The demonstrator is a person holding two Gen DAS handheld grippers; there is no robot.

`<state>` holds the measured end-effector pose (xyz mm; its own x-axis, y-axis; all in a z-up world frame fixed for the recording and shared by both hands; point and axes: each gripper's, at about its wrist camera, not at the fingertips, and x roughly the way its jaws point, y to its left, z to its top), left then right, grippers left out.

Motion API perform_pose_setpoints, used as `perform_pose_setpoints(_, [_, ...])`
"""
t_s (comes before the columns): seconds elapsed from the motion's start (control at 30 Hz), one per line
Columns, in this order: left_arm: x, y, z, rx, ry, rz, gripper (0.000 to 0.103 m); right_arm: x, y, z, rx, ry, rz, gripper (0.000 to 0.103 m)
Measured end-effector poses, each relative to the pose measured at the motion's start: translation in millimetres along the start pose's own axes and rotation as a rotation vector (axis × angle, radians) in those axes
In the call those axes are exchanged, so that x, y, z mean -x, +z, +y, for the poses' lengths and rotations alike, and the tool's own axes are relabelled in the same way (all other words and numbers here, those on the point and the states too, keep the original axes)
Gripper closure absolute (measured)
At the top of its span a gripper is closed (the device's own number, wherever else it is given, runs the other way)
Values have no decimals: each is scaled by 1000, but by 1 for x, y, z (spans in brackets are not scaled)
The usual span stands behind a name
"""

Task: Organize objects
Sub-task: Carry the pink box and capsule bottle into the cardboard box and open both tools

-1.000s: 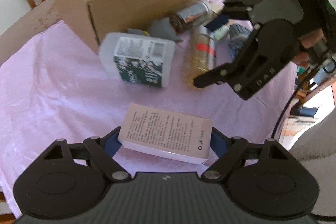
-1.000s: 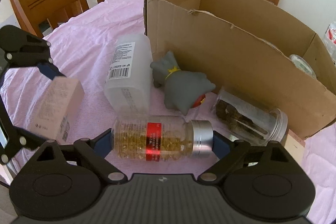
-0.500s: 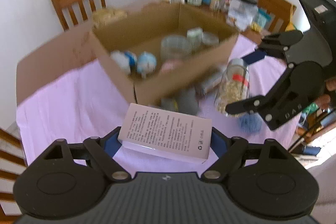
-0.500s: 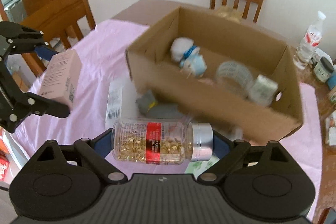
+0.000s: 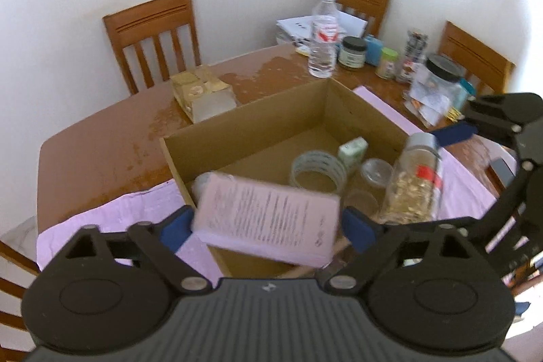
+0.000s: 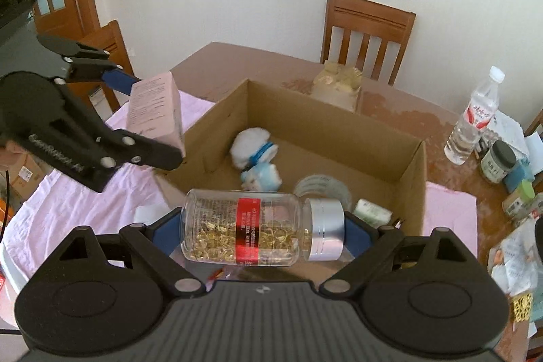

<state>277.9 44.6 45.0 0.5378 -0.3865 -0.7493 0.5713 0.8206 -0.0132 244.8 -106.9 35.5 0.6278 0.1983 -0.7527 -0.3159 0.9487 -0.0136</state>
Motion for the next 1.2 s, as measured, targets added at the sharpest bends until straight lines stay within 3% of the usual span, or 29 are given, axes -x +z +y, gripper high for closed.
perform_pose_setpoints(0.2, [-15, -3, 2, 39, 78, 30, 4, -14, 14, -18, 5, -1, 7, 7])
perform_pose_setpoints(0.47, [-2, -22, 2, 101, 108, 30, 3, -46, 35, -33, 15, 0, 37, 7])
perform_pose_setpoints(0.87, [14, -45, 8, 164, 191, 45, 3, -127, 77, -47, 12, -15, 120, 6])
perform_pose_setpoints(0.9, [14, -46, 10, 172, 195, 47, 3, -133, 79, -49, 2, -11, 121, 3])
perform_pose_setpoints(1.2, [4, -59, 14, 200, 221, 76, 3, -132, 76, -50, -28, -11, 101, 0])
